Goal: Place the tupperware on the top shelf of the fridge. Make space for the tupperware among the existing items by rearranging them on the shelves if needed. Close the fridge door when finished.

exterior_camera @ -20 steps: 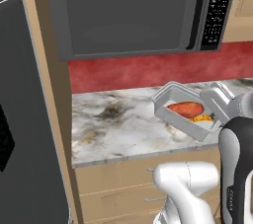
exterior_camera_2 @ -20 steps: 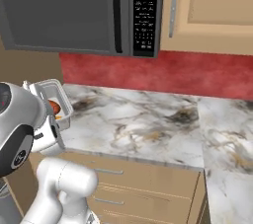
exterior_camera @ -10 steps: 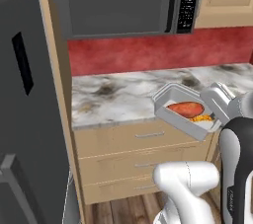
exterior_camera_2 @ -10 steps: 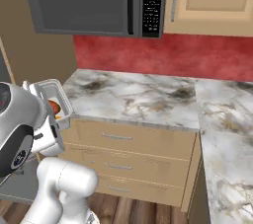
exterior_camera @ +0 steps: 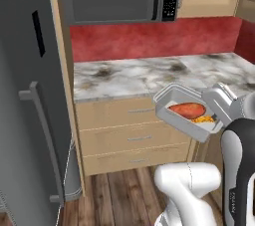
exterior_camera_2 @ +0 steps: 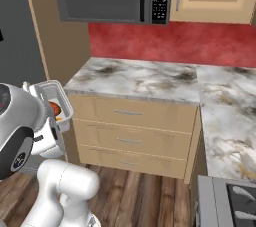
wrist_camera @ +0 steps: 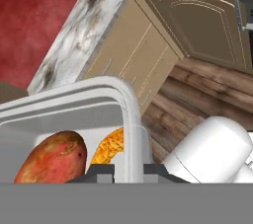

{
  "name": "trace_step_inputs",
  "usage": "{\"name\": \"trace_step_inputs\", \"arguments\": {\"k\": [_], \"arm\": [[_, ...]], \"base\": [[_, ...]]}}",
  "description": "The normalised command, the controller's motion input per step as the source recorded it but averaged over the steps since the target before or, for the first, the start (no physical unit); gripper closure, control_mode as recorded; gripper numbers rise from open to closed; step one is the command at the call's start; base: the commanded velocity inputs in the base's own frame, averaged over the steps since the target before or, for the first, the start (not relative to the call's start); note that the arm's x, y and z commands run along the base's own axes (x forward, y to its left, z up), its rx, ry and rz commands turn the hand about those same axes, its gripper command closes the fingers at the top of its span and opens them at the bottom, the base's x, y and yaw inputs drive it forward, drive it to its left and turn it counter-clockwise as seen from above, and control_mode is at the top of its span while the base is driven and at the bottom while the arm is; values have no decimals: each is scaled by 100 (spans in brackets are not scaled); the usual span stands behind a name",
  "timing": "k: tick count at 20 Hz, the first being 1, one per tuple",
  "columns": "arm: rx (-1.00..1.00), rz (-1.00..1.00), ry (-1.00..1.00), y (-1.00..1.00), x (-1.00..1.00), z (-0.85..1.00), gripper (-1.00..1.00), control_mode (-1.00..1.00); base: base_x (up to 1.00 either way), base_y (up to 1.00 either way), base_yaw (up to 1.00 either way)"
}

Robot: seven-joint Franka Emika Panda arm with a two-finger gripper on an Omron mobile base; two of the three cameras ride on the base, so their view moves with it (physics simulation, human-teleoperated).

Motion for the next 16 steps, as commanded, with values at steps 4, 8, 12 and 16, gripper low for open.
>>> {"name": "trace_step_inputs", "arguments": {"k": [4, 8, 12, 16], "arm": [[0, 0, 0, 0, 0, 0, 100, 100], [0, 0, 0, 0, 0, 0, 100, 100], [0, 0, 0, 0, 0, 0, 100, 100], [0, 0, 0, 0, 0, 0, 100, 100]], "base": [[-65, 0, 27], [-63, 6, 52], [-58, 27, 62], [-32, 81, 57]]}}
